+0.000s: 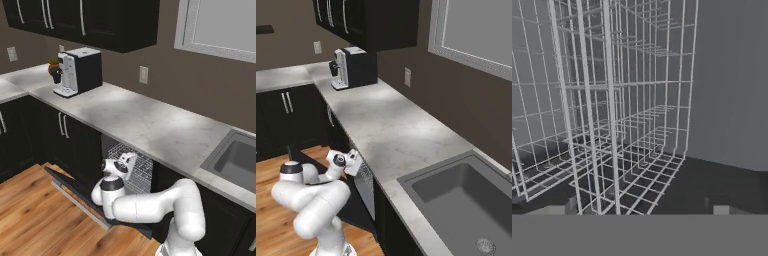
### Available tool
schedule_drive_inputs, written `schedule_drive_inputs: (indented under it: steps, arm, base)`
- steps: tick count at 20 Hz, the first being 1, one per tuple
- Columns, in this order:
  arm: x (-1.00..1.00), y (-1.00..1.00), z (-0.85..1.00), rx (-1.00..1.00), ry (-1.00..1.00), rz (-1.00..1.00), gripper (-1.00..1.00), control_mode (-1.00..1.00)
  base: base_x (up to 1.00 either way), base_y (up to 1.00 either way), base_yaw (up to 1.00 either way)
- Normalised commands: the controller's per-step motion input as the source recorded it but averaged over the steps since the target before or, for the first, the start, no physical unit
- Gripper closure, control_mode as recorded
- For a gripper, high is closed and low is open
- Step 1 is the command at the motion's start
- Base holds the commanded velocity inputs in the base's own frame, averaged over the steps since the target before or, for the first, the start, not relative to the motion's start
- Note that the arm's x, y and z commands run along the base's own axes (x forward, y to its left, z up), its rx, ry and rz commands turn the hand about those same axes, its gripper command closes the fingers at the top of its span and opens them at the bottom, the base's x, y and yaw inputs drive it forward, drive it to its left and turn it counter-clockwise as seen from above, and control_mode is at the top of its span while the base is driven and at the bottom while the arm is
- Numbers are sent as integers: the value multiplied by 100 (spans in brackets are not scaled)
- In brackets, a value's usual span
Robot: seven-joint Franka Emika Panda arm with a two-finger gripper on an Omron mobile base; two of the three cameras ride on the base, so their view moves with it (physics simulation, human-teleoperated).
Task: Open the dishwasher door and pull out the top rack.
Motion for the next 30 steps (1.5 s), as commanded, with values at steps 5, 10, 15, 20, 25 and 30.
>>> schedule_drive_inputs:
  steps: [5, 10, 15, 20, 25, 30]
  arm:
    - [16, 0, -71, -8, 0, 0, -100, -100]
    - [19, 0, -77, -10, 0, 0, -100, -100]
    - [19, 1, -91, -9, 1, 0, -100, -100]
    - [11, 12, -100, -8, 9, 0, -100, -100]
    - [0, 26, -100, -6, 16, 0, -100, -100]
    - [0, 40, -100, -6, 18, 0, -100, -100]
  base:
    - [0, 0, 0]
    - [0, 0, 0]
    - [0, 0, 0]
    - [0, 0, 0]
    - [0, 0, 0]
    - [0, 0, 0]
